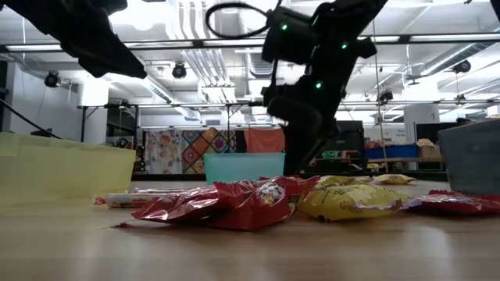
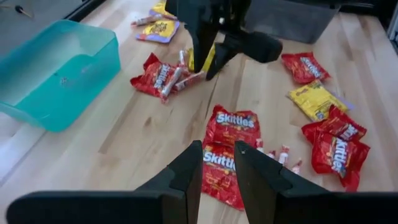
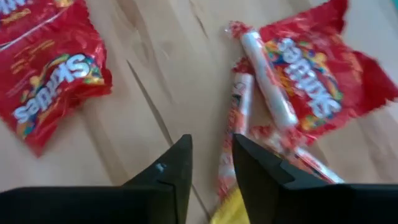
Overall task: Sort candy
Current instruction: Put the white candy into the green bin
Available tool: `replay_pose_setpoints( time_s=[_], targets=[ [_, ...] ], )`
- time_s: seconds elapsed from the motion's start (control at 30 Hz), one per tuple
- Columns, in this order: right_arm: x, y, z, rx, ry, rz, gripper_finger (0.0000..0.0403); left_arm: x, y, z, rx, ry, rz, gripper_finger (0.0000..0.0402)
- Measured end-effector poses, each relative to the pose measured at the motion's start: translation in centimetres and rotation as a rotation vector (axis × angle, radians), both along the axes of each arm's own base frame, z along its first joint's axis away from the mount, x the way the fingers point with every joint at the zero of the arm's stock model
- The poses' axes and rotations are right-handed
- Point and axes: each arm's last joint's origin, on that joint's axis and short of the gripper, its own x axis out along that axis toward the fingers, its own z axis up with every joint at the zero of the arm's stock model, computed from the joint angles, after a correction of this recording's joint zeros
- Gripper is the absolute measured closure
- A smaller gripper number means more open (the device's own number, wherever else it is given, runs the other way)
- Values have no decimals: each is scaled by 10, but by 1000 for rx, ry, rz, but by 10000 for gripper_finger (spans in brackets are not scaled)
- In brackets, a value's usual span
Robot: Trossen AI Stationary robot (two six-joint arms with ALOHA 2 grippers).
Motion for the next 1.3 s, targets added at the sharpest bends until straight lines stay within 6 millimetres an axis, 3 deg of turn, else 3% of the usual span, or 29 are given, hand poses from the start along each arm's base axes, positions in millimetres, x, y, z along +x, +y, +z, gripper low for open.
replay_pose_setpoints(
  time_s=[0.27,0.7,1.3],
  targets=[
    [7,0,-18,-21,52,-21,282,2,0,-1,-33,-13,45,325],
    [11,2,-18,12,44,100,391,17,-5,-14,-43,6,99,325],
    [0,4,27,-6,-119,296,394,23,-9,-19,-93,-8,125,325]
  ],
)
